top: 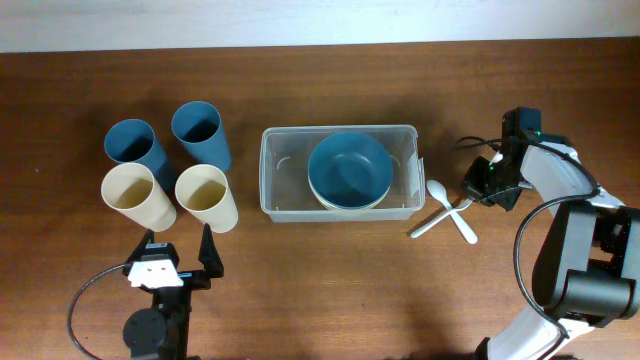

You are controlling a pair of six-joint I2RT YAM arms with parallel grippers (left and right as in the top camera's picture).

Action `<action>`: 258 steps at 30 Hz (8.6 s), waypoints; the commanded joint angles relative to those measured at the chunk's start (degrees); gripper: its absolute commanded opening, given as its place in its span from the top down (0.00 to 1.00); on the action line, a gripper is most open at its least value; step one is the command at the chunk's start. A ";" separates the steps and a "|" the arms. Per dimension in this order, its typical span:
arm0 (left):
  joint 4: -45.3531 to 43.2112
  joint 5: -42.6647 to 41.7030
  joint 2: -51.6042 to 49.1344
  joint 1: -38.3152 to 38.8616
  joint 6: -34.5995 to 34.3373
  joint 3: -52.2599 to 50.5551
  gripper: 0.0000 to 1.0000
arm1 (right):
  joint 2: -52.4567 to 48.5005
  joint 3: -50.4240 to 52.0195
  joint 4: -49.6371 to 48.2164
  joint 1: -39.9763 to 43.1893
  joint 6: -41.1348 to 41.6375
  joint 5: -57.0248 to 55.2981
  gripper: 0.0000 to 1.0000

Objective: Pack container

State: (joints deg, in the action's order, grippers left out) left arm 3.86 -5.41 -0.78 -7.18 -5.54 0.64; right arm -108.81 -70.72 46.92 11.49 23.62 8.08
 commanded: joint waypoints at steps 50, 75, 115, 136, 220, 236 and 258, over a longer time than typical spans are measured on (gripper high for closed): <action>0.44 -0.39 0.48 0.17 0.92 -0.07 0.00 | -5.95 -6.88 4.11 -2.38 0.17 0.28 0.96; 0.44 -0.37 0.48 0.17 0.92 -0.07 0.00 | -5.97 -18.10 25.18 -4.96 -6.97 -0.13 0.92; 0.44 -0.39 0.48 0.17 0.92 -0.07 0.00 | -5.97 0.44 3.98 -11.74 11.08 0.98 0.89; 0.44 -0.39 0.48 0.17 0.92 -0.07 0.00 | -5.86 -2.23 7.45 -2.32 1.16 3.58 0.96; 0.44 -0.39 0.48 0.17 0.92 -0.07 0.00 | -1.16 -21.46 26.69 -4.72 -21.70 0.66 0.58; 0.44 -0.39 0.48 0.17 0.92 -0.07 0.00 | -1.16 -7.67 10.75 -4.72 -25.07 -3.10 0.53; 0.44 -0.39 0.48 0.17 0.92 -0.07 0.00 | -1.27 0.72 -1.07 -6.73 -33.59 -1.90 0.46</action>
State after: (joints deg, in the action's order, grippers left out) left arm 3.86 -5.41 -0.78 -7.18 -5.54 0.64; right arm -110.93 -71.16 47.03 6.39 -6.94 5.82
